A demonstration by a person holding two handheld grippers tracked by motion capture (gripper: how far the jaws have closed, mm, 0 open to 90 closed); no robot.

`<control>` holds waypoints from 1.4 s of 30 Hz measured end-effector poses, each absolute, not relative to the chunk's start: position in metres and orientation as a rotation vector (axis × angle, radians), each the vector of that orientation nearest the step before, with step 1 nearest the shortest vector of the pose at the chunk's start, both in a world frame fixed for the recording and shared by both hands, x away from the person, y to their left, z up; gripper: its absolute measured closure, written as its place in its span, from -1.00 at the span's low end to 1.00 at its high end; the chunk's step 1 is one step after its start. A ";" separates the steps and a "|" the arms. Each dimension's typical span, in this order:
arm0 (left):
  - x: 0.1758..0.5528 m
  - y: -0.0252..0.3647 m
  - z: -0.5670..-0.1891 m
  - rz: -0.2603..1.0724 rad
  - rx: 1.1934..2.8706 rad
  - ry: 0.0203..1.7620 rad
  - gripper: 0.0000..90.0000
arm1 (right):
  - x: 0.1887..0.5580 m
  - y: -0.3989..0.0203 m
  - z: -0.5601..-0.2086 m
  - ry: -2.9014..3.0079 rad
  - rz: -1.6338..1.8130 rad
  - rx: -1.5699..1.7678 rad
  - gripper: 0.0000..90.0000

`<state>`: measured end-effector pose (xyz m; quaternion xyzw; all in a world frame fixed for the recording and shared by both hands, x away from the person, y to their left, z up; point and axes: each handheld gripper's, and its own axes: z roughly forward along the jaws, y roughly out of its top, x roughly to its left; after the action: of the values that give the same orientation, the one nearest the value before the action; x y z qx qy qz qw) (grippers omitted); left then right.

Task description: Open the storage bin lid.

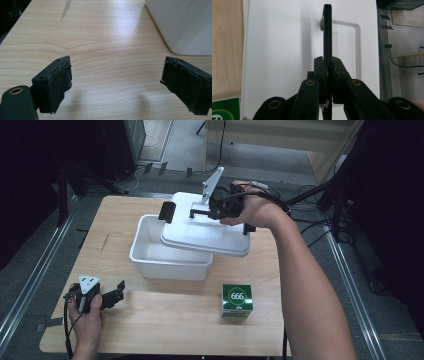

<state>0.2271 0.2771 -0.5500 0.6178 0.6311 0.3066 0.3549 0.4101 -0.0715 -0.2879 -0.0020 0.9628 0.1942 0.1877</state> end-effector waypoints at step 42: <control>0.226 0.276 -0.551 0.808 1.582 1.625 -0.78 | 0.412 -0.168 -0.300 2.676 0.513 0.194 0.90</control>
<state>0.2262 0.2763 -0.5506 0.6134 0.6299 0.3133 0.3589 0.4120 -0.1679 -0.2997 0.0694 0.9591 0.1840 0.2036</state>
